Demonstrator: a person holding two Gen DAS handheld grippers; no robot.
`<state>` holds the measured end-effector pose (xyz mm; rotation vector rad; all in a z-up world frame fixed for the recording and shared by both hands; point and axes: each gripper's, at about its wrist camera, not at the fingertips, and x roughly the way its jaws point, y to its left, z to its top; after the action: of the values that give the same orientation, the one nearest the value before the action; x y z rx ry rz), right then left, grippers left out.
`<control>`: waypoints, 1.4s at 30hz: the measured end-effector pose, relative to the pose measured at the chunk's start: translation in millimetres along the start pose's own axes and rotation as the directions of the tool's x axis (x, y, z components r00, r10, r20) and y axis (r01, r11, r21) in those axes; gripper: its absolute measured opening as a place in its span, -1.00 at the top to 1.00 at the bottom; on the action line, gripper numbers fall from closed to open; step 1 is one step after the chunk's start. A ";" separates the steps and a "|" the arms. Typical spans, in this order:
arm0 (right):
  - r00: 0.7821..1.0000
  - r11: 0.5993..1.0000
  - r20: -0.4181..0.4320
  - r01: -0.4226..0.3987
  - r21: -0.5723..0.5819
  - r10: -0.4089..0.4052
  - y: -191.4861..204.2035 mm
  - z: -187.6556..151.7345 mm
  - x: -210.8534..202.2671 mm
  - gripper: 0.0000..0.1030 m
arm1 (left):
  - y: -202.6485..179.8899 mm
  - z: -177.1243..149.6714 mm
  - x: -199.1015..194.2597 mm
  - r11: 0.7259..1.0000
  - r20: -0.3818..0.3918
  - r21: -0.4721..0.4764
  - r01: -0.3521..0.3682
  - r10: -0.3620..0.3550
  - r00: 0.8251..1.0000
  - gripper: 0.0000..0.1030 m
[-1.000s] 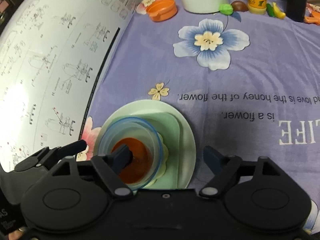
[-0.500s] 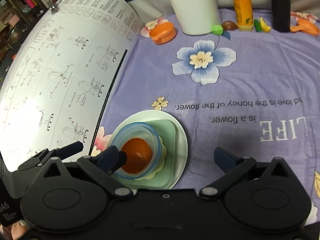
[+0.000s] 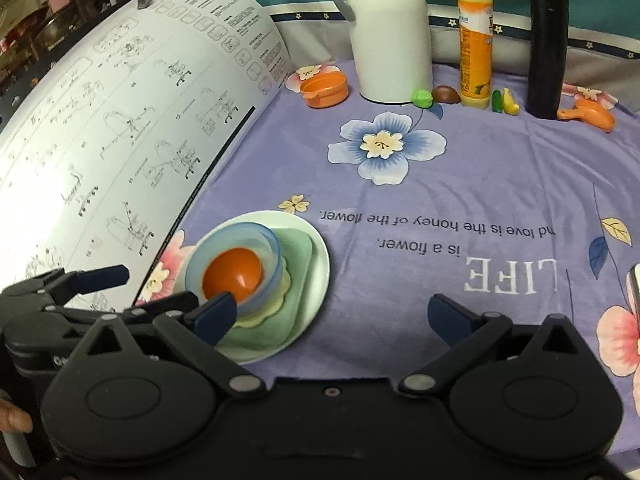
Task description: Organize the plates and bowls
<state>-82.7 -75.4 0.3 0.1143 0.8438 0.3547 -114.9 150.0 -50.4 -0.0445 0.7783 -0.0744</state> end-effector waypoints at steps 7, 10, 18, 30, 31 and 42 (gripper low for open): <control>0.999 1.000 -0.051 0.018 -0.024 -0.019 -0.5 -11.6 2.3 -1.00 | 4.3 -10.3 -0.2 1.000 0.005 -0.009 0.011 -0.011 1.000 -1.00; 0.998 0.999 -0.057 0.028 -0.038 -0.030 0.2 -17.6 1.7 -1.00 | 7.4 -15.5 1.7 1.000 0.000 -0.015 0.017 -0.017 1.000 -1.00; 0.996 0.996 -0.067 0.053 -0.070 -0.058 4.5 -23.2 5.5 -1.00 | 14.2 -23.9 5.7 1.000 0.005 -0.021 -0.010 0.010 1.000 -1.00; 0.993 0.993 -0.104 0.049 -0.110 -0.060 12.2 -23.3 18.0 -1.00 | 19.8 -25.3 14.2 0.999 -0.004 -0.024 -0.042 0.042 0.999 -1.00; 0.993 0.992 -0.104 0.048 -0.116 -0.060 13.2 -22.9 18.5 -1.00 | 19.9 -25.4 14.8 0.999 -0.006 -0.023 -0.041 0.041 0.999 -1.00; 0.990 0.990 -0.130 0.035 -0.140 -0.053 15.3 -22.1 27.8 -1.00 | 18.6 -29.3 26.6 0.998 -0.054 -0.004 -0.056 0.056 0.997 -1.00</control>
<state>-86.2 -52.2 -30.4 -0.0571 0.9497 0.3807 -115.7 165.9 -91.1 -0.0258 0.8332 -0.0201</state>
